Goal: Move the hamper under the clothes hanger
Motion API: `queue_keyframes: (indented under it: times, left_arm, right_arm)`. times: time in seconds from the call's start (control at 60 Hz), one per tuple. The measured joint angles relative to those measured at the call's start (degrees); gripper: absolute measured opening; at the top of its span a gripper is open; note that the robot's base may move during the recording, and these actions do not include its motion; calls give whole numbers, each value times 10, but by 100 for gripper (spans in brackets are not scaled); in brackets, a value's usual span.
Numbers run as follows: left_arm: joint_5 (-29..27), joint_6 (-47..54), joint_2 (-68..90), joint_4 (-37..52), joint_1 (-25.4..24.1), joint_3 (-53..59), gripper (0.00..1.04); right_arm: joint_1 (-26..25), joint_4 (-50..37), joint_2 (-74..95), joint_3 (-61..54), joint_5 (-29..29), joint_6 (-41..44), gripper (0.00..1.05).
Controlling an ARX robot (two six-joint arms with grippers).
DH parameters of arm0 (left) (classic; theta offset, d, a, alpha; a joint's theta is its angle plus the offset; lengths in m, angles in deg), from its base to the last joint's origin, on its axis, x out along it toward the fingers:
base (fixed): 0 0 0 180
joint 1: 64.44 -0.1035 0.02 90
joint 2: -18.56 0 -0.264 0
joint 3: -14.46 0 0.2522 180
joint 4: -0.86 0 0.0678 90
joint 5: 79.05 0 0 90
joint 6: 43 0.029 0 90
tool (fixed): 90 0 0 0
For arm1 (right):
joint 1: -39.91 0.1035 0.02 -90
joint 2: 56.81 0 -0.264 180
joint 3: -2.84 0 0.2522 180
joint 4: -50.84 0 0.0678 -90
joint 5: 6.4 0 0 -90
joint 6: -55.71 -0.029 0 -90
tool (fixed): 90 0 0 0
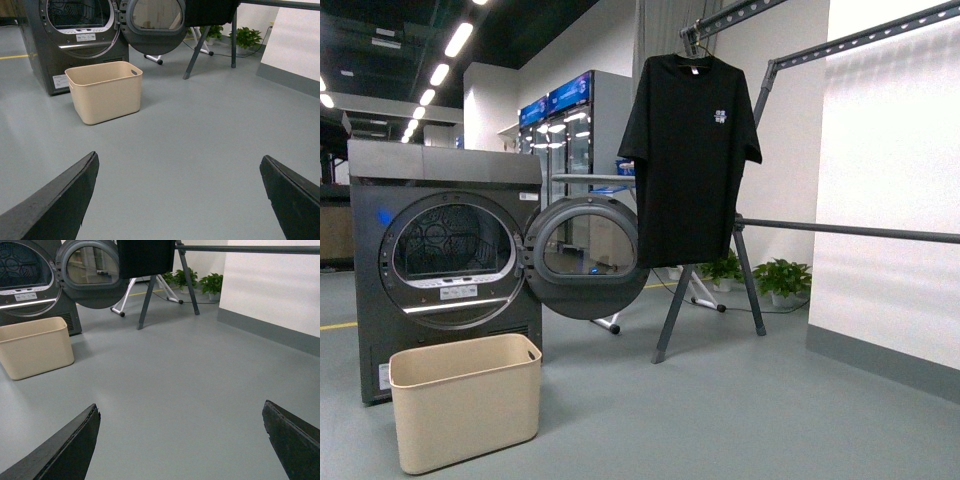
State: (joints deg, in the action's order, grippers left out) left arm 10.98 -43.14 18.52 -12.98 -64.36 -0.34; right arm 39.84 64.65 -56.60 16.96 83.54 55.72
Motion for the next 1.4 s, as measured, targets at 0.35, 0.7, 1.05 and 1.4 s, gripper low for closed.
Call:
queue_keyframes:
  times: [0.35, 0.7, 1.05, 1.4]
  left_arm:
    - [0, 0, 0, 0, 0, 0, 98]
    - [0, 0, 0, 0, 0, 0, 98]
    - [0, 0, 0, 0, 0, 0, 98]
    - [0, 0, 1, 0, 0, 0, 98]
  right_arm:
    - [0, 0, 0, 0, 0, 0, 97]
    - [0, 0, 0, 0, 0, 0, 97]
    - [0, 1, 0, 0, -1, 0, 97]
    - [0, 1, 0, 0, 0, 0, 97]
